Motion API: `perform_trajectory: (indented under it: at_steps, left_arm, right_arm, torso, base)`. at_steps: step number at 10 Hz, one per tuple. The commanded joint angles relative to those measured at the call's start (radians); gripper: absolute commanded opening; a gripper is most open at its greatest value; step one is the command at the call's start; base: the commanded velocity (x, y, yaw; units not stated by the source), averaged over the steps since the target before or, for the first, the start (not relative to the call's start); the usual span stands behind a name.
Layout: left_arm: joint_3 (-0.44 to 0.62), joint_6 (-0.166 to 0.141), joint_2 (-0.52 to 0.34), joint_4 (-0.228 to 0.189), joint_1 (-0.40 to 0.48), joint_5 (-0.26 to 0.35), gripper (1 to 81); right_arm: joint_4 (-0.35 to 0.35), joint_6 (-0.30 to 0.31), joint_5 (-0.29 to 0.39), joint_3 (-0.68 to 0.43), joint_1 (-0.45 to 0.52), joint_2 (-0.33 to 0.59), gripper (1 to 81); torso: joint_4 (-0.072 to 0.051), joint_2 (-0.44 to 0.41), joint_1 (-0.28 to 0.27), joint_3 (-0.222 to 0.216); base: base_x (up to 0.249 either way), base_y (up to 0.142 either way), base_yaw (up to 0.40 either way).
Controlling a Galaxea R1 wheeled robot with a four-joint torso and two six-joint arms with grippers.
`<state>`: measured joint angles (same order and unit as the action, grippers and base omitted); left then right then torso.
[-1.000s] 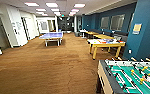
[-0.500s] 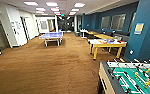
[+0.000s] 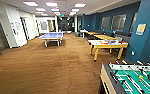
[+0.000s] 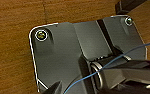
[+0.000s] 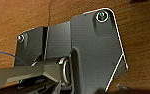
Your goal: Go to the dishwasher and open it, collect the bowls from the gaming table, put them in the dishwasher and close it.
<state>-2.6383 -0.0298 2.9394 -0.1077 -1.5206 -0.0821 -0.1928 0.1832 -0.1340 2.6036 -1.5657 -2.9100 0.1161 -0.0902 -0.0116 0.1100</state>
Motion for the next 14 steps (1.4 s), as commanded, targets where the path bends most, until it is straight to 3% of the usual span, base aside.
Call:
perform_trajectory:
  at_steps: [1,14]
  left_arm:
    - [0.003,-0.001,-0.009,-0.006,0.032,0.058,81.1]
    - [0.003,0.001,-0.005,-0.006,0.032,0.059,81.1]
  right_arm:
    - [-0.002,-0.002,0.053,0.001,0.032,0.006,81.1]
    - [-0.005,-0.002,0.053,0.001,0.028,-0.005,81.1]
  torso:
    - [0.000,0.000,0.000,0.000]
    - [0.000,0.000,0.001,0.000]
  base:
    - [0.135,0.000,0.000]
    - [0.136,0.000,0.000]
